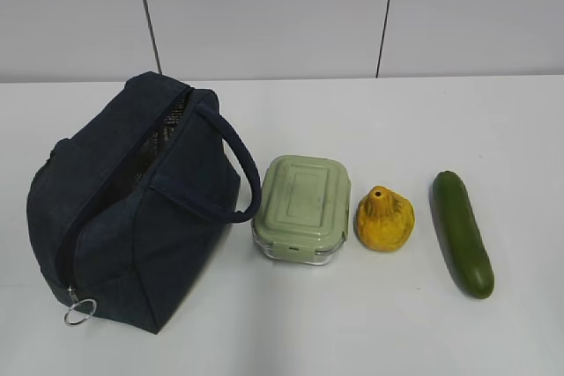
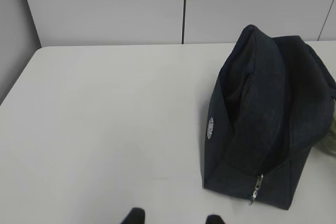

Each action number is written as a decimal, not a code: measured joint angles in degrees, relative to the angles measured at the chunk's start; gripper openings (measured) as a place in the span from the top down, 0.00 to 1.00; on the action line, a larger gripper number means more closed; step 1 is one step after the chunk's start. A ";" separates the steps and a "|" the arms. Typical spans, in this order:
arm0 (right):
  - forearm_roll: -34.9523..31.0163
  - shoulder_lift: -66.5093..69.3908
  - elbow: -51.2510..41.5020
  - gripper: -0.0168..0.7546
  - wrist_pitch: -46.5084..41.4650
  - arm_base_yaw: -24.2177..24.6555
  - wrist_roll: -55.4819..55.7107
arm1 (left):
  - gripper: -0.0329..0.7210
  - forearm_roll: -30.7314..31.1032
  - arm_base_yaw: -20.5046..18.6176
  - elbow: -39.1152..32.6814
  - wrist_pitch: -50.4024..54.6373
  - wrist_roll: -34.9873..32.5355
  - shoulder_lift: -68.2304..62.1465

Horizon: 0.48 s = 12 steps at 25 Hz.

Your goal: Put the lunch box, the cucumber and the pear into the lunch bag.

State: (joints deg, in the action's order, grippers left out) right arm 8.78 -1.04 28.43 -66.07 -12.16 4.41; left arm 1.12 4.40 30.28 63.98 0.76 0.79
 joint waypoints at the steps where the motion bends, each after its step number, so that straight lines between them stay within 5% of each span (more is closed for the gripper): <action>1: 0.00 0.00 0.00 0.52 0.00 0.00 0.00 | 0.66 0.00 0.00 0.00 0.00 0.00 0.00; 12: 0.00 0.00 0.00 0.52 0.00 0.00 0.00 | 0.66 -0.26 0.00 0.00 0.00 0.00 0.00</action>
State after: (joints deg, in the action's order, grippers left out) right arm 8.78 -1.04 28.43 -66.07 -12.16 4.41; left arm 0.86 4.40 30.28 63.98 0.76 0.79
